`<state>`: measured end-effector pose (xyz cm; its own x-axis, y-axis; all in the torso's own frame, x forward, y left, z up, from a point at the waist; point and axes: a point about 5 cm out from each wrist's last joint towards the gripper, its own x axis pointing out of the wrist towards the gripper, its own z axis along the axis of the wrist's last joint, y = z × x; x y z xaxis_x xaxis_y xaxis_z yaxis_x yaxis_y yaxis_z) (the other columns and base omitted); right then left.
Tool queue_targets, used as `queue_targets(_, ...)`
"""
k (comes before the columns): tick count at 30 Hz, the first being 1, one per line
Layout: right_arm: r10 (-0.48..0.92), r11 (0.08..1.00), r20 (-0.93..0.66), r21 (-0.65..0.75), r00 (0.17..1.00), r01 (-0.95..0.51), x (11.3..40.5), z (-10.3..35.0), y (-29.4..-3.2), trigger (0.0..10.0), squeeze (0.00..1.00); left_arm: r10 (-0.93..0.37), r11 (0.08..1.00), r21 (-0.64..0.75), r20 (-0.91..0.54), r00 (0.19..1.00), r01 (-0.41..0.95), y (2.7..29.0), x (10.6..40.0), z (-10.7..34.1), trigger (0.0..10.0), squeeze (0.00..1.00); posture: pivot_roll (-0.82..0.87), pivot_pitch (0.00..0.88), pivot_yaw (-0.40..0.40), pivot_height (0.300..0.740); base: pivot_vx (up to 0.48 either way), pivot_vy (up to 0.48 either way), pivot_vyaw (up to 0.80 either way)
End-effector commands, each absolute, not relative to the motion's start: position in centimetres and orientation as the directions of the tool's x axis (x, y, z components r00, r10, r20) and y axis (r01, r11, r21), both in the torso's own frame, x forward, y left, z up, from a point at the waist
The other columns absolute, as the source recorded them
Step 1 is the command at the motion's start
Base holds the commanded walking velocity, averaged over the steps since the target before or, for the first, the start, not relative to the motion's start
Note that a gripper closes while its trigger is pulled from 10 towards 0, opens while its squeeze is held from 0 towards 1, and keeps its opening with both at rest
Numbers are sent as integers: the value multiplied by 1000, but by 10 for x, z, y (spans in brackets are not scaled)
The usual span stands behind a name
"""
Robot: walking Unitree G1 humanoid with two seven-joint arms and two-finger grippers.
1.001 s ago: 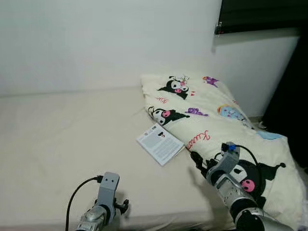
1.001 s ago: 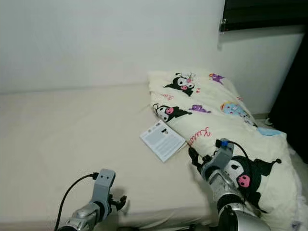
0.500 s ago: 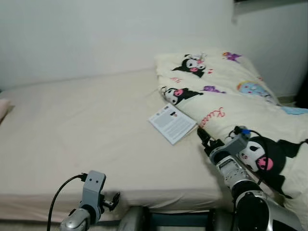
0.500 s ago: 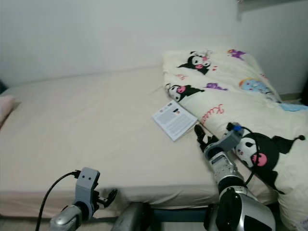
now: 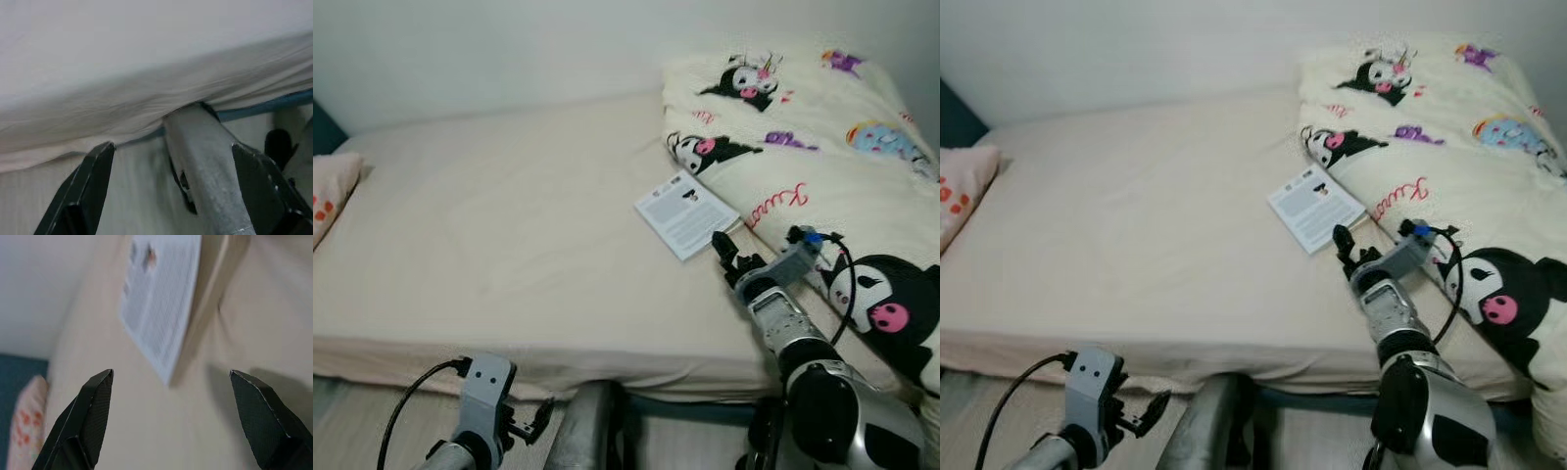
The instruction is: Clean up the room
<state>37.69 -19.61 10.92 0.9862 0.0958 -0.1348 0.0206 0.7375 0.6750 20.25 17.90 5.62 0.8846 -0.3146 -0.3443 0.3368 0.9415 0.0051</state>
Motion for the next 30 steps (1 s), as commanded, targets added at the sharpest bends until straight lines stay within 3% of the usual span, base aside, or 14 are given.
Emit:
queue_targets(1,139,739,-172,674,975,14,375,100,-183,10000,0,-296,946,9,-385,874,325,185,197,55,10000,0,419,378,200,586,0,0,0)
queue_targets(11,217,716,-113,694,970,-79,370,94,-165,10000,0,-303,948,-34,-391,869,315,168,211,57,10000,0,361,312,157,586,0,0,0)
queue_targets(17,173,713,-103,699,979,-52,363,87,-183,10000,0,-312,948,-62,-362,878,312,154,230,60,10000,0,329,248,131,586,0,0,0)
queue_targets(21,147,713,-99,700,984,-36,364,90,-191,10000,0,-313,948,-65,-357,880,311,152,231,63,10000,0,333,251,132,586,0,0,0)
queue_targets(30,127,727,-96,686,987,-27,372,104,-193,10000,0,-308,950,-60,-347,886,307,158,217,81,10000,0,378,354,164,586,0,0,0)
